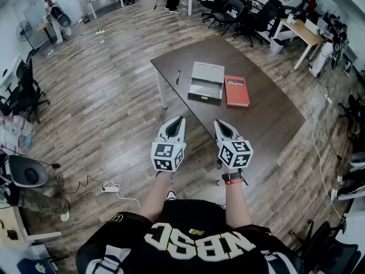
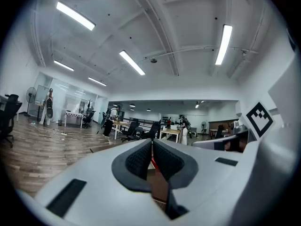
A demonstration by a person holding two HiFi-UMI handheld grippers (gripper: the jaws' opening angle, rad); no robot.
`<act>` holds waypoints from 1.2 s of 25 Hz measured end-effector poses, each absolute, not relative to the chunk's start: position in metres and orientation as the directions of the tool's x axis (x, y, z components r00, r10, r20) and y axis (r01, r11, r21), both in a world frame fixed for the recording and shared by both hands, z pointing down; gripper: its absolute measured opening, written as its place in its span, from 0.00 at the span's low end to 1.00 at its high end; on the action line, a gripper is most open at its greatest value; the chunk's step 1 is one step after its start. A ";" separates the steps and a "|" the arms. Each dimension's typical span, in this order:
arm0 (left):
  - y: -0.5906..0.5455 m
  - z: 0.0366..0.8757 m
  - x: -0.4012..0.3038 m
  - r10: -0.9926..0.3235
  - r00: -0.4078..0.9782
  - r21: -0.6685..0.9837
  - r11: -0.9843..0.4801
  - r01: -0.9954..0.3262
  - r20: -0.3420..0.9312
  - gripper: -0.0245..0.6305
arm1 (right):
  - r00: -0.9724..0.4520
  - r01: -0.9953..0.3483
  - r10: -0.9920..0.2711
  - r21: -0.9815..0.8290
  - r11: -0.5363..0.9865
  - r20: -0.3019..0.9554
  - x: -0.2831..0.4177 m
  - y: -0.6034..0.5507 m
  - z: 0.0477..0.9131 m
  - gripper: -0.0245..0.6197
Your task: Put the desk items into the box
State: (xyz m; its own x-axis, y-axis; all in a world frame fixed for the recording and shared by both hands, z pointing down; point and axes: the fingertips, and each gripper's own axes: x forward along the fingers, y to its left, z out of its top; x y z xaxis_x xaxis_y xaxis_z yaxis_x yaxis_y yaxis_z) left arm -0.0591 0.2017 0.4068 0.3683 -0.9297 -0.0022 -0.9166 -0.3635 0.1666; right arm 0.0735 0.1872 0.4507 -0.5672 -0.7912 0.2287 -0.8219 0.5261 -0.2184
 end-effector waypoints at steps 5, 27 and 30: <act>0.198 0.403 -0.086 -0.922 0.387 0.160 -0.386 -0.909 -0.025 0.07 | -0.554 -0.831 -0.804 -0.213 0.515 0.218 0.044 0.181 0.451 0.05; 0.123 0.460 -0.122 -0.892 0.446 0.216 -0.424 -0.879 0.065 0.07 | -0.511 -0.858 -0.808 -0.224 0.462 0.293 0.004 0.111 0.497 0.05; 0.078 0.460 -0.123 -0.900 0.429 0.201 -0.408 -0.891 0.076 0.07 | -0.536 -0.842 -0.795 -0.239 0.483 0.284 -0.001 0.064 0.496 0.05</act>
